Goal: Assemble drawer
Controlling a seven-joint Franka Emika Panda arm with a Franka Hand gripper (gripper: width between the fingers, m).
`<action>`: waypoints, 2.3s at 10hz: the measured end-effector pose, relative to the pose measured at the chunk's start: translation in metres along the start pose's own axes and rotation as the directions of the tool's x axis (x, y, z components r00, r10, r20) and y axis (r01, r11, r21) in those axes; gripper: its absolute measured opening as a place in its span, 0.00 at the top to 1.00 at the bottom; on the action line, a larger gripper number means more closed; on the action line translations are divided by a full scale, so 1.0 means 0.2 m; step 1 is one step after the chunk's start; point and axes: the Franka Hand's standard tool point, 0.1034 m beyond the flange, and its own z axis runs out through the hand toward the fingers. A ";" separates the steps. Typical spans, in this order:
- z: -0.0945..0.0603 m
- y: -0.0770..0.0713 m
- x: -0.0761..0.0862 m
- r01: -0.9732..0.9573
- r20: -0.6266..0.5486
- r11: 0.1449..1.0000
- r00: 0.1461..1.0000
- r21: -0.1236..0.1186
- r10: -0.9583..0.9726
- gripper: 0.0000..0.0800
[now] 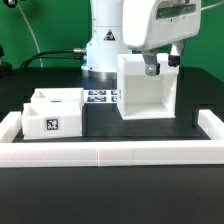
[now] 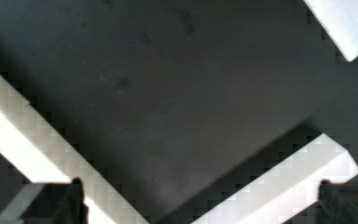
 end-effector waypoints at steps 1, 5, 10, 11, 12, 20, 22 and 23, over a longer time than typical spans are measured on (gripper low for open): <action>0.00 0.00 0.00 0.000 0.000 1.000 1.000 0.000 0.000 0.19; 0.00 0.00 0.00 0.000 0.000 1.000 1.000 0.000 0.000 0.19; 0.00 -0.01 -0.01 -0.029 -0.003 1.000 1.000 0.000 0.029 0.19; -0.01 -0.06 -0.06 -0.100 0.000 0.995 0.995 0.000 0.100 0.19; -0.02 -0.12 -0.10 -0.165 0.009 0.986 0.986 0.001 0.165 0.19; -0.09 -0.23 -0.14 -0.326 0.044 0.945 0.945 0.002 0.325 0.19; -0.10 -0.24 -0.22 -0.447 -0.006 0.894 0.895 0.019 0.447 0.19; -0.11 -0.30 -0.29 -0.554 0.003 0.832 0.832 0.021 0.555 0.19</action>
Offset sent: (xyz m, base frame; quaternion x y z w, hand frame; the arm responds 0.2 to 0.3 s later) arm 0.0000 0.0000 0.0000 0.0000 0.0000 0.0000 1.0000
